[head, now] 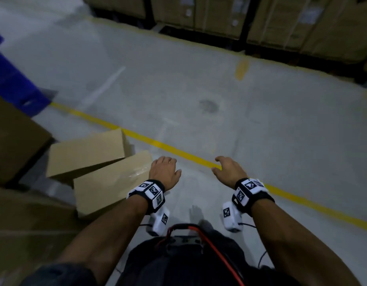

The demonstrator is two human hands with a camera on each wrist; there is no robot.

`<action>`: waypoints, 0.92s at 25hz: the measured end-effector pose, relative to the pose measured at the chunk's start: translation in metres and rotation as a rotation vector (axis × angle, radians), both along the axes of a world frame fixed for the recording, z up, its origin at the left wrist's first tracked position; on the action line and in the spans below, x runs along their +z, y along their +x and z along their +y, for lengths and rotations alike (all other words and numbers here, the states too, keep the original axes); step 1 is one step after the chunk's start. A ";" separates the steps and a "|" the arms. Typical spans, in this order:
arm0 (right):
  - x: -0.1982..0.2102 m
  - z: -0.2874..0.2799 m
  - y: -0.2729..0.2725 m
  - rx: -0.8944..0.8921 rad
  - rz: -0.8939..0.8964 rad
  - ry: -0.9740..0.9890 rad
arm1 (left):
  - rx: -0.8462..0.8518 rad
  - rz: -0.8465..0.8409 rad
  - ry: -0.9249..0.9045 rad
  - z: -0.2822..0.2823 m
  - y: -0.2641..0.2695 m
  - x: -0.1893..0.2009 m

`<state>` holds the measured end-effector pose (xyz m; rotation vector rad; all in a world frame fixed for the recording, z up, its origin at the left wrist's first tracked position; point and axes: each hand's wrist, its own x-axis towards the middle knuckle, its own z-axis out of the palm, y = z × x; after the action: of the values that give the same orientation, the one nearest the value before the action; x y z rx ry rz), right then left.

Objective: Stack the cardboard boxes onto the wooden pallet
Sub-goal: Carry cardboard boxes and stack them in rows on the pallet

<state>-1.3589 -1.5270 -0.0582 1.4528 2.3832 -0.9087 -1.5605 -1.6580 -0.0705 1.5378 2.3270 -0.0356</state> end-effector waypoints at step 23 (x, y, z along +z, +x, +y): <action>0.017 0.149 -0.475 1.154 -0.108 0.086 | 1.362 -0.249 0.161 0.026 -0.229 -0.035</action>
<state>-1.8337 -1.3783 -0.0411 -0.0242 2.5549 -0.3851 -1.7896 -1.6321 -0.1051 -0.2373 2.6642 0.6251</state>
